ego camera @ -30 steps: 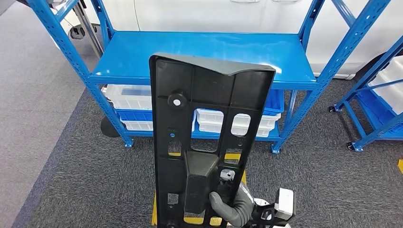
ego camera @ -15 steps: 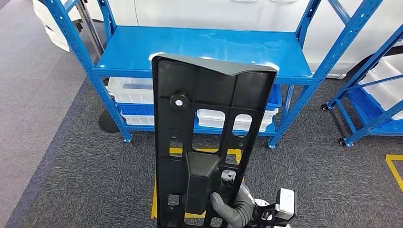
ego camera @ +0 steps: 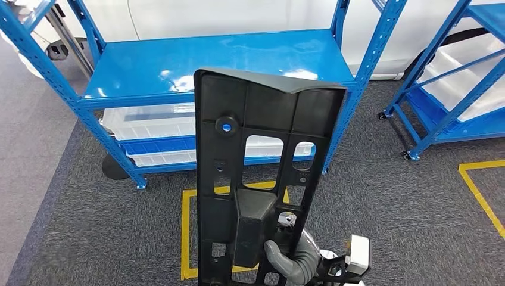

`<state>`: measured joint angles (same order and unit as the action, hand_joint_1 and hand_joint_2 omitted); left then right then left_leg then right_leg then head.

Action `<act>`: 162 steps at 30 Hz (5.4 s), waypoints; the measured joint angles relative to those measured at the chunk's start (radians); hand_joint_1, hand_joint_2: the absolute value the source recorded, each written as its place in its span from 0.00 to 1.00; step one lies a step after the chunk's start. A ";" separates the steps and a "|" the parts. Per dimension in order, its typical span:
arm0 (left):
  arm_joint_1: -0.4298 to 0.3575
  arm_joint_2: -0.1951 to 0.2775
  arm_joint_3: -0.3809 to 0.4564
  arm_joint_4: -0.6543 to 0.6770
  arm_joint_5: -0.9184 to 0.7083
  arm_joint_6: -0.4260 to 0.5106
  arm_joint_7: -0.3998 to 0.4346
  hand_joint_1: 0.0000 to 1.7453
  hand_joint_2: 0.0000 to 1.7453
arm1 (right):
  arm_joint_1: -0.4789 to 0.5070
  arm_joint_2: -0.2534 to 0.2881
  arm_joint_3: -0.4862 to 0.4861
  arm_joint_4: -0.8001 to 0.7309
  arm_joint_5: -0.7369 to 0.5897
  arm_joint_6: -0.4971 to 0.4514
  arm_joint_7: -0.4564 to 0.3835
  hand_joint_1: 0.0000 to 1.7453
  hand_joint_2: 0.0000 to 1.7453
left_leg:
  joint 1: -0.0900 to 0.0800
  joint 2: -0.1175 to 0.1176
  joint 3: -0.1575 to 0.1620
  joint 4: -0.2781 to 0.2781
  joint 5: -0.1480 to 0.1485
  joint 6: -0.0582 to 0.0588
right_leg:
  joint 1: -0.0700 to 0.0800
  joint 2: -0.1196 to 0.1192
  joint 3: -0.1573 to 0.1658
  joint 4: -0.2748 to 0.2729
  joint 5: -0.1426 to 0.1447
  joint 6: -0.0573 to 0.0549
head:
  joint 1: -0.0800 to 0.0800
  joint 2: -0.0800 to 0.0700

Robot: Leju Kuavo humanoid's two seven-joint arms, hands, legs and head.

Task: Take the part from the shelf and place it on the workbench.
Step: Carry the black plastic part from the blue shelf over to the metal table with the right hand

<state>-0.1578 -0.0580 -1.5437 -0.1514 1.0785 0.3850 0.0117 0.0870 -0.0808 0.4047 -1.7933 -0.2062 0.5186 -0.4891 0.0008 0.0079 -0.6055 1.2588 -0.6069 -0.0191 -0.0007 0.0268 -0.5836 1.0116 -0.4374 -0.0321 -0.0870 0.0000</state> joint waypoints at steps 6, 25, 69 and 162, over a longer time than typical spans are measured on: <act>0.012 0.000 -0.002 0.000 -0.013 -0.007 0.014 0.00 1.00 | 0.007 0.002 -0.001 -0.003 -0.001 -0.008 0.009 1.00 1.00 | 0.003 -0.068 0.109 -0.251 0.094 0.016 | -0.001 0.064 -0.030 0.018 0.016 0.027 | 0.000 0.000; 0.011 -0.002 -0.002 0.006 -0.021 0.002 0.011 0.00 1.00 | 0.041 0.004 -0.029 -0.057 -0.027 -0.016 0.040 1.00 1.00 | 0.008 0.050 0.098 -0.210 0.052 -0.009 | -0.010 -0.051 -0.012 0.011 -0.006 0.011 | 0.000 0.000; 0.001 0.042 -0.002 0.008 -0.038 -0.008 0.028 0.00 1.00 | 0.200 0.088 -0.195 -0.126 0.417 -0.241 -0.143 1.00 1.00 | 0.012 -0.053 0.096 -0.264 0.106 0.023 | -0.001 0.070 -0.036 0.018 0.009 0.027 | 0.000 0.000; 0.033 0.082 0.000 0.015 0.024 0.056 0.024 0.00 1.00 | 0.055 0.082 -0.164 0.042 0.241 -0.059 -0.145 1.00 1.00 | 0.009 -0.030 0.058 -0.258 0.144 0.034 | -0.002 0.055 -0.017 0.029 -0.031 0.035 | 0.000 0.000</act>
<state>-0.1244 0.0237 -1.5438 -0.1366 1.1027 0.4409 0.0357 0.1423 0.0015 0.2406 -1.7513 0.0353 0.4596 -0.6338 0.0095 -0.0221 -0.5471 1.0004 -0.4626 0.0149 -0.0024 0.0819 -0.6007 1.0402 -0.4680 0.0027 -0.0866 0.0000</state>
